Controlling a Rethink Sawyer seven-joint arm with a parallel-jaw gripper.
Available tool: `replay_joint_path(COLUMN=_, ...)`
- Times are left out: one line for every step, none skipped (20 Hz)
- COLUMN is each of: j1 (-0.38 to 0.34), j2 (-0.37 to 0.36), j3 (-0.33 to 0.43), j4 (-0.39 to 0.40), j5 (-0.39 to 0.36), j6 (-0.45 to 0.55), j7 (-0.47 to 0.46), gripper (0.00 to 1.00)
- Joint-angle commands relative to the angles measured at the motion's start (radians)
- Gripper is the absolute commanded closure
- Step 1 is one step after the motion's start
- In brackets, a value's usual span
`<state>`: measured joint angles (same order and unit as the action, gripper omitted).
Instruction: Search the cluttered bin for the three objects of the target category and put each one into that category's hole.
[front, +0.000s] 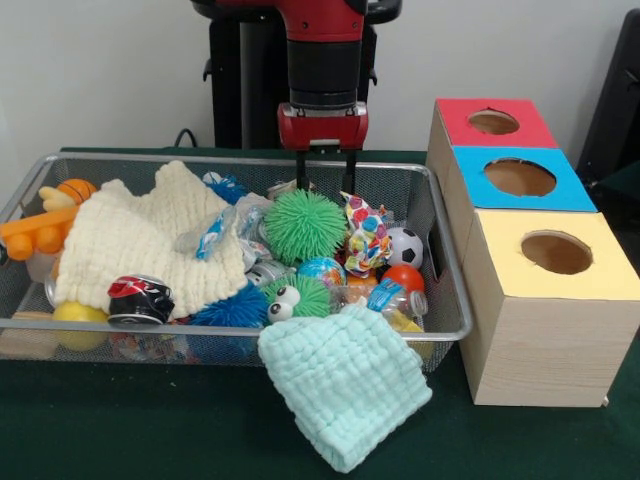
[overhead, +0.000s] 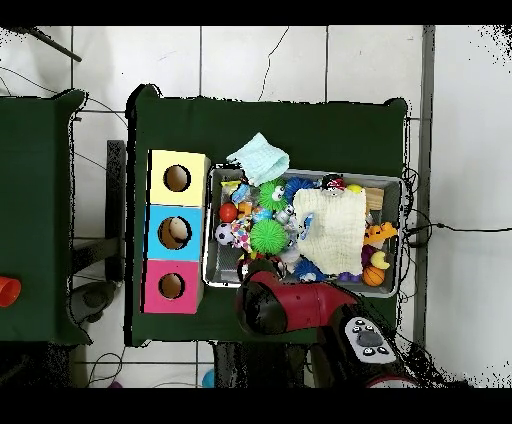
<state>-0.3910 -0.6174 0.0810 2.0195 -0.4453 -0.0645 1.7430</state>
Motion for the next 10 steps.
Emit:
replay_joint_path(j1=-0.008, j2=-0.055, j3=0.068, j4=-0.015, j5=0.059, j6=0.132, j7=0.119, gripper=0.0)
replay_joint_path(j1=-0.009, j2=-0.07, j3=0.072, j4=-0.014, j5=0.071, j6=0.16, j7=0.115, gripper=0.0)
replay_joint_path(j1=-0.01, j2=-0.093, j3=0.078, j4=-0.011, j5=0.082, j6=0.191, j7=0.108, gripper=0.0)
replay_joint_path(j1=-0.012, j2=-0.11, j3=0.085, j4=-0.009, j5=0.093, j6=0.219, j7=0.102, gripper=0.0)
replay_joint_path(j1=-0.013, j2=-0.129, j3=0.09, j4=-0.006, j5=0.102, j6=0.244, j7=0.095, gripper=0.0)
replay_joint_path(j1=-0.013, j2=-0.141, j3=0.095, j4=-0.004, j5=0.109, j6=0.263, j7=0.09, gripper=0.0)
replay_joint_path(j1=-0.013, j2=-0.15, j3=0.098, j4=-0.003, j5=0.114, j6=0.275, j7=0.088, gripper=0.0)
replay_joint_path(j1=-0.012, j2=-0.156, j3=0.1, j4=-0.002, j5=0.117, j6=0.282, j7=0.088, gripper=0.0)
replay_joint_path(j1=-0.011, j2=-0.16, j3=0.1, j4=-0.001, j5=0.119, j6=0.287, j7=0.088, gripper=0.0)
replay_joint_path(j1=-0.011, j2=-0.162, j3=0.101, j4=-0.001, j5=0.121, j6=0.289, j7=0.089, gripper=0.0)
